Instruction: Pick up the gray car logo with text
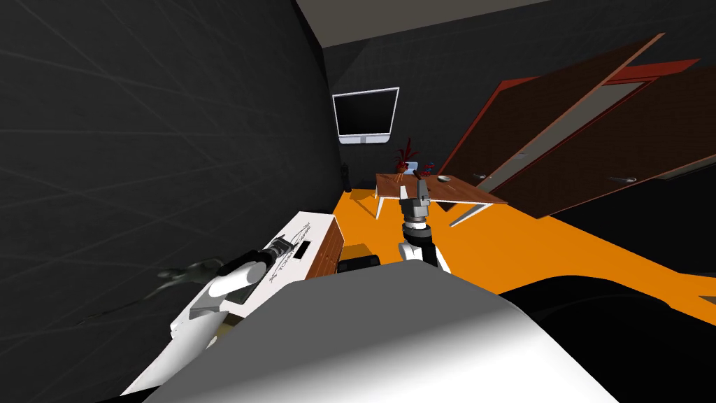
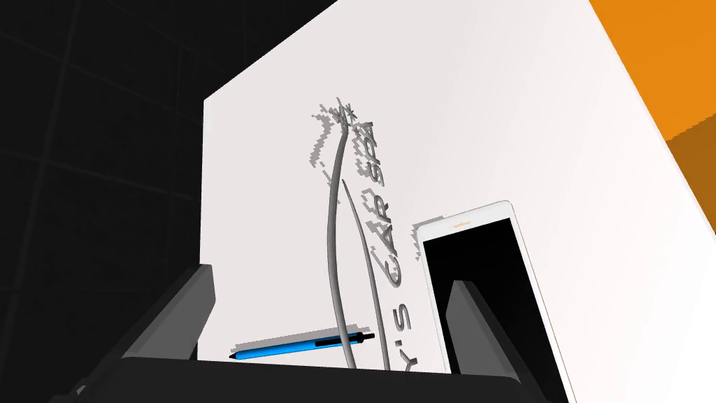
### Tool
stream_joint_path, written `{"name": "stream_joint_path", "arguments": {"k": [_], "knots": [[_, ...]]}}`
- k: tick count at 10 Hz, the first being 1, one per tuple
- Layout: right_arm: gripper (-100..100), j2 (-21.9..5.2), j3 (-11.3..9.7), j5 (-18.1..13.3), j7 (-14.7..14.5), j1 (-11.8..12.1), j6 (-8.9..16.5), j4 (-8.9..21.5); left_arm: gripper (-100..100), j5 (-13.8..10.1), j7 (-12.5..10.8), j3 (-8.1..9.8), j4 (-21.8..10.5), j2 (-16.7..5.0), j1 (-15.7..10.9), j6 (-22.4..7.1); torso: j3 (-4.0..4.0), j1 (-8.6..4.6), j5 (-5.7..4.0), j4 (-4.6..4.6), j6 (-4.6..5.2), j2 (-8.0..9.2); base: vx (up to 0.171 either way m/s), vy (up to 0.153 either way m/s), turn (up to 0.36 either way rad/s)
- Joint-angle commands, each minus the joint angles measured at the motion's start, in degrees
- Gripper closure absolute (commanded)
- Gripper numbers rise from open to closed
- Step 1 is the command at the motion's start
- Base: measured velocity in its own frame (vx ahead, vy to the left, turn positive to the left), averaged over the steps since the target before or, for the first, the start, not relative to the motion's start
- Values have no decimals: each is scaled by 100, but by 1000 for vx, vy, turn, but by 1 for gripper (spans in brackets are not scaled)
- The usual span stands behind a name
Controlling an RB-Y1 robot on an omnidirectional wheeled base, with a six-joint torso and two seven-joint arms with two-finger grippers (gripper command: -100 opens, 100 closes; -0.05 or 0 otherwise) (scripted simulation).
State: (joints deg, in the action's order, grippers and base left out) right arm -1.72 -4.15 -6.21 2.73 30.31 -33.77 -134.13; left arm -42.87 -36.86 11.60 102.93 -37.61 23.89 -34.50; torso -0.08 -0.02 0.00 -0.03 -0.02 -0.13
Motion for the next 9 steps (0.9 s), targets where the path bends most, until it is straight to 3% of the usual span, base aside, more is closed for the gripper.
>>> {"name": "stream_joint_path", "arguments": {"k": [1, 3, 6, 9], "knots": [[0, 0, 0, 0, 0, 0, 0, 0, -100, -203, -219, 39, -195, -160, -67, -286, 0, 0, 0, 0, 0, 0, 40, -2, -27], [0, 0, 0, 0, 0, 0, 0, 0, -100, -203, -219, 39, -195, -160, -67, -486, 0, 0, 0, 0, 0, 0, 23, -3, -6], [0, 0, 0, 0, 0, 0, 0, 0, -100, -571, -536, 82, -561, -415, -169, -994, 3, -3, 0, 1, 0, 4, 26, -9, -20], [0, 0, 0, 0, 0, 0, 0, 0, -100, -743, -678, 99, -737, -526, -220, -1417, 0, -1, 0, 0, 0, 1, 30, -6, -13]]}}
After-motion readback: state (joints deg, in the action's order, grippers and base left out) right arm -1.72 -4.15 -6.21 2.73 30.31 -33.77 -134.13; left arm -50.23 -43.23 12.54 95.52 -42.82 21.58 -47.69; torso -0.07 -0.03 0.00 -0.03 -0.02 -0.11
